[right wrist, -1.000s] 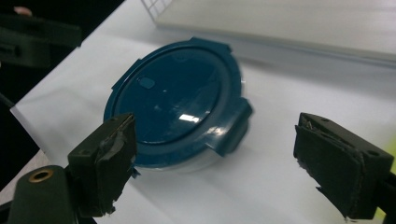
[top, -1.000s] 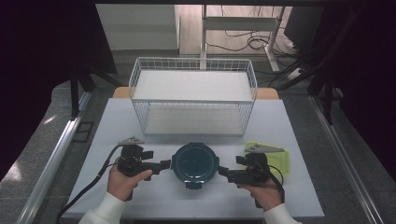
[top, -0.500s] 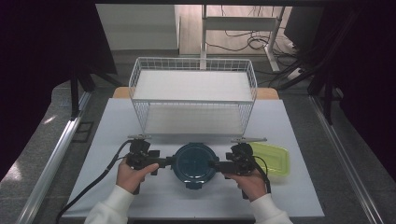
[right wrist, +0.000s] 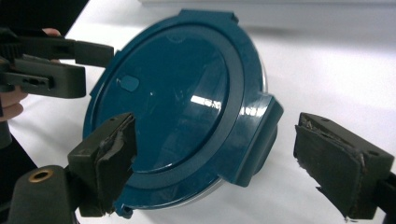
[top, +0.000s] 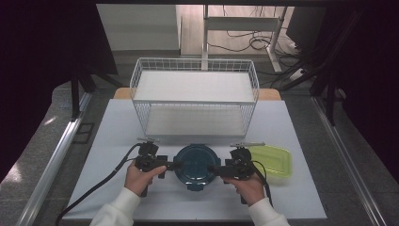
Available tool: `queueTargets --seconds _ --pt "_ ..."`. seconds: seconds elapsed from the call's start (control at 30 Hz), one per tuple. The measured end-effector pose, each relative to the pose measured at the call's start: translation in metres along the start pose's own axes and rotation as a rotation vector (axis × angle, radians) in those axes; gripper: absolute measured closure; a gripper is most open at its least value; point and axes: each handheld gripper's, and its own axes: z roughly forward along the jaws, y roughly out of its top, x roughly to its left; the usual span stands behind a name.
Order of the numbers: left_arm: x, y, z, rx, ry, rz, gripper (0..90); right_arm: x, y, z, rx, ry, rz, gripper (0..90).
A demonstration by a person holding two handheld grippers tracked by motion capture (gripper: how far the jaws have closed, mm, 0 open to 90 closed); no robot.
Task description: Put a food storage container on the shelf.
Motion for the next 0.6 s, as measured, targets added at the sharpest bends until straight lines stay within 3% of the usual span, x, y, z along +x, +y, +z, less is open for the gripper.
queueTargets --seconds 0.6 --pt "0.005 -0.002 0.013 0.025 -0.066 -0.028 14.0 -0.006 -0.006 0.017 0.049 0.02 0.067 13.0"
